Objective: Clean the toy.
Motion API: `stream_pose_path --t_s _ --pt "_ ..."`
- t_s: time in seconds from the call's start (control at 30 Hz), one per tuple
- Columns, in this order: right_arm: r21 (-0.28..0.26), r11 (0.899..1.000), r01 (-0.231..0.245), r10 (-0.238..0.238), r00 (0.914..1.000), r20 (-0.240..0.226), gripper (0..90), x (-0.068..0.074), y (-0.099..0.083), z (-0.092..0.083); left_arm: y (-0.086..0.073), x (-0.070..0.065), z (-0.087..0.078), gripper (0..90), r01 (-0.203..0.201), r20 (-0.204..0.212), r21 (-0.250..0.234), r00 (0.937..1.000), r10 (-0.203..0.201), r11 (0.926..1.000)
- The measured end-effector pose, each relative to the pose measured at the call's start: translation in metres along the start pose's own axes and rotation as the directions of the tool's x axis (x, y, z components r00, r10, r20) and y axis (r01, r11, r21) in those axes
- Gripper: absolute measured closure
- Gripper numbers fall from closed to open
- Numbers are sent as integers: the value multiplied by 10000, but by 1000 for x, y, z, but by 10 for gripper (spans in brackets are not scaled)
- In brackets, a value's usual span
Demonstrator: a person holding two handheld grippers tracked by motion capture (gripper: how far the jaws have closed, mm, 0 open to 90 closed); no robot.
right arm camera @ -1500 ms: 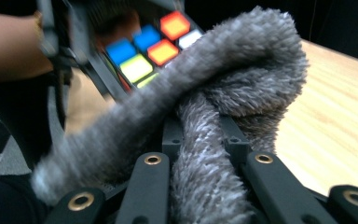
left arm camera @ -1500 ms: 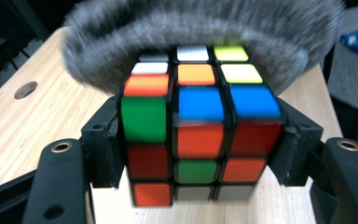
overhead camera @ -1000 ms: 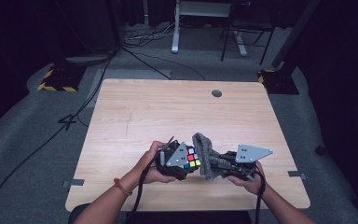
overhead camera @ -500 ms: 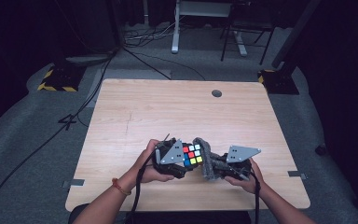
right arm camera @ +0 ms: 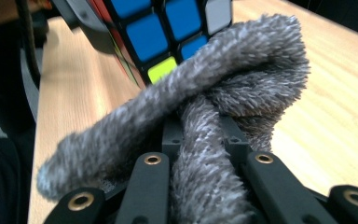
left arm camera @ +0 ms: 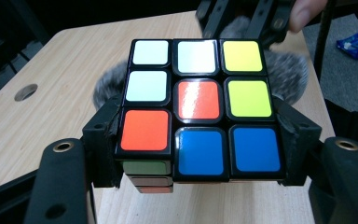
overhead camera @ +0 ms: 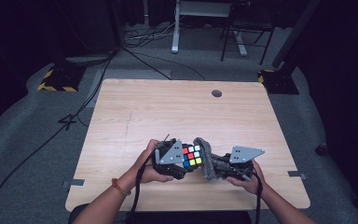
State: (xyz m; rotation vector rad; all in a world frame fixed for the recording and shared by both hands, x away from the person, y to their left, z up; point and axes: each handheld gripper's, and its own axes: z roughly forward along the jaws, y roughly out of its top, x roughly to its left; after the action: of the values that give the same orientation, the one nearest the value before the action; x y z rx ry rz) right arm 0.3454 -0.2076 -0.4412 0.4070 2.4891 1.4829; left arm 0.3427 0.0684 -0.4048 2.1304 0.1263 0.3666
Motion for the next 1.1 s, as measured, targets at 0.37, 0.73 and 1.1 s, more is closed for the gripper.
stream_pose_path --t_s 0.37,0.73,1.1 --pt "-1388 9892 466 -473 9989 -16 770 8 15 -15 -3 -5 19 329 -44 -35 630 10000 47 9980" --pt "-591 9975 377 -359 9989 303 769 1 5 -8 0 -5 17 331 -140 -197 721 9997 155 9973" --pt "-1233 9914 428 -443 9990 -93 770 10 12 -7 -2 -8 23 329 -404 -127 1108 9990 421 9930"
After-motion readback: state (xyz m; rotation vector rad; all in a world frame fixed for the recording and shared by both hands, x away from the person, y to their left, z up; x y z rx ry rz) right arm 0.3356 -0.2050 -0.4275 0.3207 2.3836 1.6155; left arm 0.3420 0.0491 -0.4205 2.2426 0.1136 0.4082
